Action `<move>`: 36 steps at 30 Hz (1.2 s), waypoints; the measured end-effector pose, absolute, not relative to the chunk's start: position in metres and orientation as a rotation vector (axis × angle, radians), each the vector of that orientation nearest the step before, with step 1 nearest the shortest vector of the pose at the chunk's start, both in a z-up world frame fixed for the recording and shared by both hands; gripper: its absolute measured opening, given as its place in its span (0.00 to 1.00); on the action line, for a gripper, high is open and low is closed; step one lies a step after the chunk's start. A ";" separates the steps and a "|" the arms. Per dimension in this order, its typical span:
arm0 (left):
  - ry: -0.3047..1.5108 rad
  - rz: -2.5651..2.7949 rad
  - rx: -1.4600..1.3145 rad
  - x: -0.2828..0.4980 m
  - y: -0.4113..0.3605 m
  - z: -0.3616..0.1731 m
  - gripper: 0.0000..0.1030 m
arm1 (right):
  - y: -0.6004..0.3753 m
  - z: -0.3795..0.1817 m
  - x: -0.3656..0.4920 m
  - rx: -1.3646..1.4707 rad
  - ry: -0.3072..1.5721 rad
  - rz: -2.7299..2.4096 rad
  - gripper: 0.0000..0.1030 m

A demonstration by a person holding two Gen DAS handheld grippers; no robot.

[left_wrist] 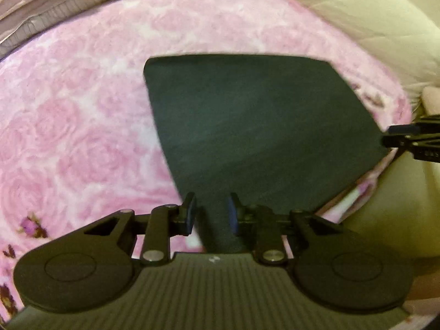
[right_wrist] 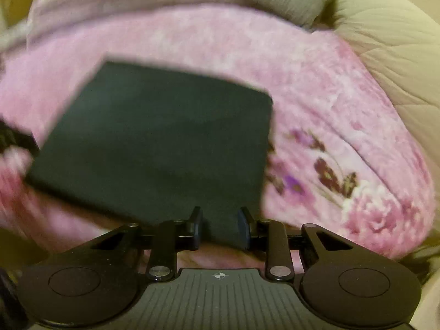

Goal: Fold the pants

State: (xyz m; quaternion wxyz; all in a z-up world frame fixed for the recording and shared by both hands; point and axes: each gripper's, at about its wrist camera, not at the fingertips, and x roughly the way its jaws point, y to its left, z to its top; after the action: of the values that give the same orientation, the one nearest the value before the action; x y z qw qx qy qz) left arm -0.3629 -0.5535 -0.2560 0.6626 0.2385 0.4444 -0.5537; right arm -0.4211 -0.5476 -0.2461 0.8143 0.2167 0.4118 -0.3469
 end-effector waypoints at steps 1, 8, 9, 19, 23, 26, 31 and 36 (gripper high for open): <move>1.022 -1.260 0.548 -0.367 -0.555 -0.258 0.19 | -0.545 -0.249 -0.417 0.473 0.876 -0.760 0.26; 1.187 -1.102 0.631 -0.381 -0.565 -0.269 0.29 | -0.540 -0.270 -0.406 0.667 1.064 -0.931 0.47; 1.214 -1.080 0.632 -0.382 -0.565 -0.265 0.32 | -0.535 -0.264 -0.406 0.695 1.063 -0.934 0.60; 1.328 -1.031 0.704 -0.408 -0.553 -0.245 0.50 | -0.492 -0.247 -0.388 0.858 1.072 -0.877 0.72; 1.328 -1.024 0.731 -0.411 -0.548 -0.246 0.51 | -0.487 -0.243 -0.387 0.854 1.074 -0.873 0.72; 1.332 -1.022 0.737 -0.409 -0.546 -0.249 0.51 | -0.482 -0.239 -0.387 0.848 1.071 -0.879 0.72; 1.333 -1.024 0.741 -0.408 -0.545 -0.253 0.51 | -0.480 -0.237 -0.386 0.851 1.077 -0.886 0.72; 1.332 -1.019 0.738 -0.407 -0.545 -0.254 0.51 | -0.479 -0.239 -0.383 0.851 1.083 -0.882 0.72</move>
State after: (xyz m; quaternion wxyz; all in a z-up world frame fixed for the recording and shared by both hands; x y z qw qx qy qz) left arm -0.4074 -0.5455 -0.2540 0.6089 0.3193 0.5767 -0.4412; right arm -0.3833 -0.4795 -0.2390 0.6839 0.3796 0.4830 -0.3935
